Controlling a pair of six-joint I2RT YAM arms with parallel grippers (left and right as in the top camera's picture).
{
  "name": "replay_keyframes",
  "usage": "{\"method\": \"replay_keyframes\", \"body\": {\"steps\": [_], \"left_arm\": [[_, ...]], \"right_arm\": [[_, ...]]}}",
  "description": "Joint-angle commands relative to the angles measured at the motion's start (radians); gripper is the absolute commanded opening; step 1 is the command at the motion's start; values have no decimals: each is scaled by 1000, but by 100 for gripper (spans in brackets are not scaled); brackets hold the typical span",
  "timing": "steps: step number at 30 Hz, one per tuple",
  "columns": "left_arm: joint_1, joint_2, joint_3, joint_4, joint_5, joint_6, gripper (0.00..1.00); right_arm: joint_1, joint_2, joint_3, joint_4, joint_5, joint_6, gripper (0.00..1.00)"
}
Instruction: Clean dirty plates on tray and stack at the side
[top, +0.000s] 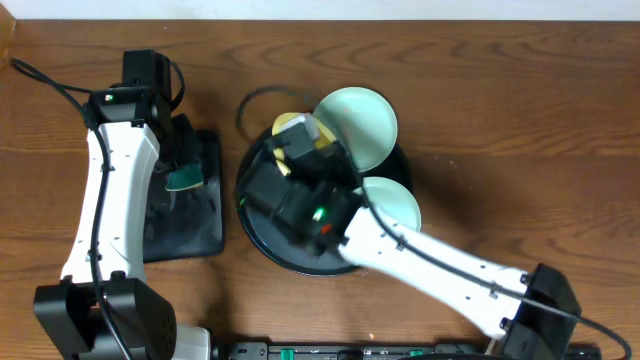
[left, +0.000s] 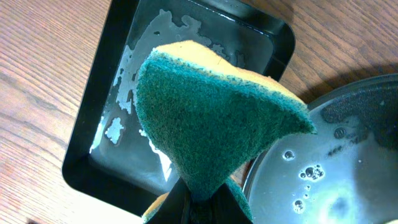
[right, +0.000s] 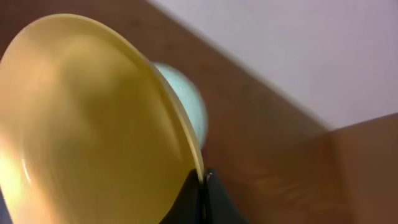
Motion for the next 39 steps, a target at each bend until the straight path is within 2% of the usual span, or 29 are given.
{"method": "replay_keyframes", "body": {"steps": [1,10,18,25,31,39], "left_arm": [[5,-9,19,-3,-9,14,7],[5,-9,19,-3,-9,14,7],[5,-9,19,-3,-9,14,7],[5,-9,19,-3,-9,14,7],[5,-9,19,-2,-9,14,8],[5,-9,19,4,-9,14,7]], "right_arm": [[-92,-25,1,4,-330,75,1],[-325,-93,8,22,-815,11,1],[-575,-225,8,8,-1061,8,1],[-827,-261,8,-78,-1151,8,1],[-1019,-261,4,-152,-1139,-30,1],[-1164,-259,-94,-139,-1112,-106,1]]}}
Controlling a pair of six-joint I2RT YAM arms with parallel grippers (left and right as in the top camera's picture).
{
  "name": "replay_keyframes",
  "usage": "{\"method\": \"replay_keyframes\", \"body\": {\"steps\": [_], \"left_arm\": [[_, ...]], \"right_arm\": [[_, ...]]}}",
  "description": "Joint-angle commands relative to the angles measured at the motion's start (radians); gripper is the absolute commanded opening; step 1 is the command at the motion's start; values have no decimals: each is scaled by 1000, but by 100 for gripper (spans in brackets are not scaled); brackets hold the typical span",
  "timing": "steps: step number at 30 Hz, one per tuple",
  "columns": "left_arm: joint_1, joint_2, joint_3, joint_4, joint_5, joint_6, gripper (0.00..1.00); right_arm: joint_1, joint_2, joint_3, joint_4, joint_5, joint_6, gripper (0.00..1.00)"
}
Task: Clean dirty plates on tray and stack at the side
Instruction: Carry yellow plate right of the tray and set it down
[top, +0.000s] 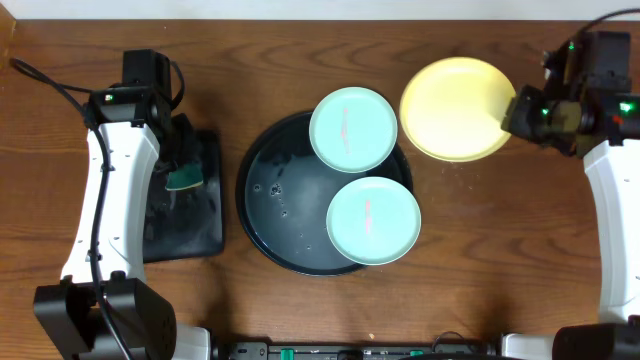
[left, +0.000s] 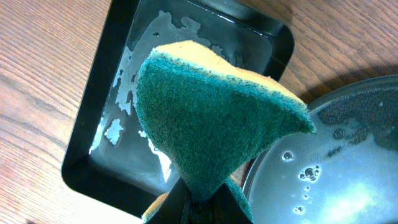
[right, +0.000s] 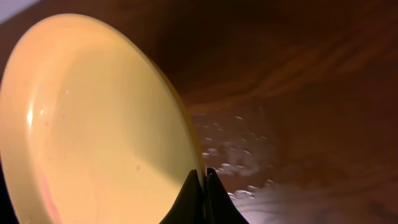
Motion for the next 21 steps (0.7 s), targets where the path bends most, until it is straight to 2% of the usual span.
{"method": "replay_keyframes", "body": {"steps": [1,7,14,21], "left_arm": [[5,-9,19,1,-9,14,7],[5,-9,19,0,-9,14,7],[5,-9,19,0,-9,14,7],[5,-9,19,1,-9,14,7]], "right_arm": [[-36,-4,-68,16,0,-63,1],[-86,0,-241,143,19,-79,1],[-129,6,-467,428,22,-112,1],[-136,66,-560,573,28,-153,1]]}}
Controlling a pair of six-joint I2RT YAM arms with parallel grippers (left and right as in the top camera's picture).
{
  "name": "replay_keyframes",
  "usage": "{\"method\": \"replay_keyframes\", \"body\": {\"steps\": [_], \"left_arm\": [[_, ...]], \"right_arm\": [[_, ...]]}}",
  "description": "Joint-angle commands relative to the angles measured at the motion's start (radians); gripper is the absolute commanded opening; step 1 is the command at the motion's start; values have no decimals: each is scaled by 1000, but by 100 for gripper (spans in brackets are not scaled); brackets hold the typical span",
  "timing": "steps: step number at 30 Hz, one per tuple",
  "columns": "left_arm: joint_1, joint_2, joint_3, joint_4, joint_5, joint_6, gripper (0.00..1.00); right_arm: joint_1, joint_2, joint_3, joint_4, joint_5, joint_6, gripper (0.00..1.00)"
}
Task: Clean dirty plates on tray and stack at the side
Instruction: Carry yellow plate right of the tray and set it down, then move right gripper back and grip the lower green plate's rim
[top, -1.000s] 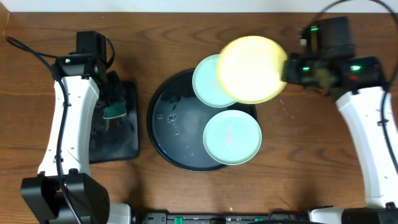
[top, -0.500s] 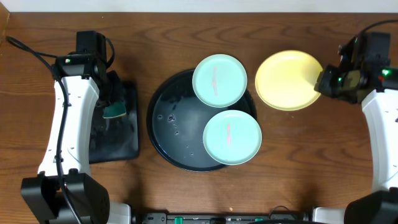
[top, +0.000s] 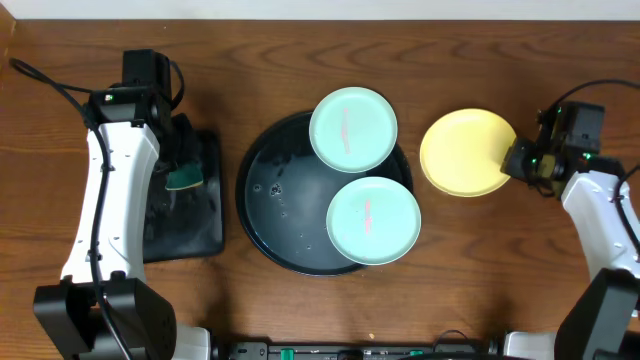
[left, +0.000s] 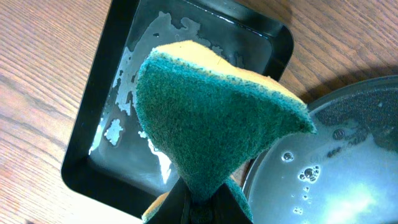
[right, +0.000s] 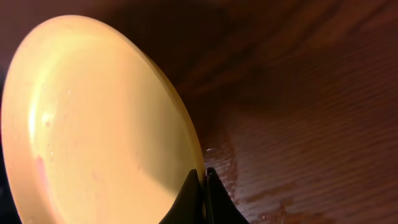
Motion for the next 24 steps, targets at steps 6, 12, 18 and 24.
{"method": "replay_keyframes", "body": {"steps": [6,12,18,24], "left_arm": [[5,-9,19,-2,-9,14,7],[5,-9,19,-2,-9,14,7],[5,-9,19,-1,-9,14,8],[5,-9,19,5,-9,14,7]], "right_arm": [[-8,144,-18,52,-3,-44,3],[-9,136,22,2,-37,-44,15],[0,65,230,-286,-97,-44,27],[87,47,327,-479,-253,-45,36]]}}
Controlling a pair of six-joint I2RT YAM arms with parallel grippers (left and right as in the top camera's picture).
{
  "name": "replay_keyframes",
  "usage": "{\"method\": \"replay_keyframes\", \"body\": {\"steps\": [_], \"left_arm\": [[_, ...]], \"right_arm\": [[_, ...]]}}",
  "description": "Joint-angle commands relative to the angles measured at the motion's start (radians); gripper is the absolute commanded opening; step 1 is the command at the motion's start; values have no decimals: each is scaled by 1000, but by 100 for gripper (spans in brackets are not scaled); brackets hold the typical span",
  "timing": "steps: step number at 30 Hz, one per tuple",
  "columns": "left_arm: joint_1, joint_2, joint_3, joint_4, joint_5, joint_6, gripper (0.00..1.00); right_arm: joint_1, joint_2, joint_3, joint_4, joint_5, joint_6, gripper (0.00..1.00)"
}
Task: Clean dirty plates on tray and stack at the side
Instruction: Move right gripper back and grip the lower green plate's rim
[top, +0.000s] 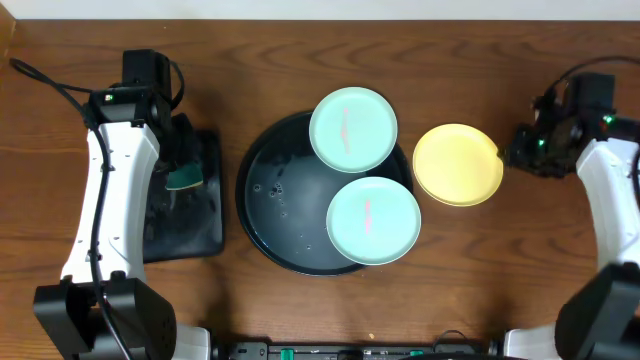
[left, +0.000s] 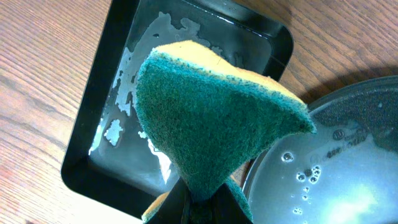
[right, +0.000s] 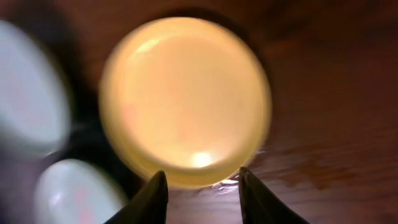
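Note:
A yellow plate lies flat on the table just right of the round black tray. My right gripper hovers to its right, open and apart from it; in the right wrist view the yellow plate sits beyond the spread fingers. Two pale green plates rest on the tray, one at its far rim and one nearer. My left gripper is shut on a green and yellow sponge above the black rectangular tray.
The rectangular tray holds a film of soapy water at the left. Water and bubbles lie on the round tray's floor. A wet patch marks the wood beside the yellow plate.
My right gripper has let go of the yellow plate and drawn back, now open. The plate lies flat, a little closer to the round tray. The left arm has not moved.
My right gripper held the yellow plate tilted over the round tray. Then it held it over the table at the far right, then lower near the tray's right side. Now the plate lies released on the wood. The left gripper kept holding the sponge throughout.

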Motion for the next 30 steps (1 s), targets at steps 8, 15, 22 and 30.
{"method": "replay_keyframes", "body": {"steps": [8,15,22,30], "left_arm": [[5,-9,19,4,-8,14,8],[5,-9,19,4,-8,14,8],[5,-9,19,3,-8,14,7],[5,-9,19,4,-8,14,8]], "right_arm": [[267,17,-98,-93,-61,47,39],[384,21,-235,30,-20,96,38],[436,26,-328,163,9,127,38],[447,38,-338,178,11,128,24]]}}
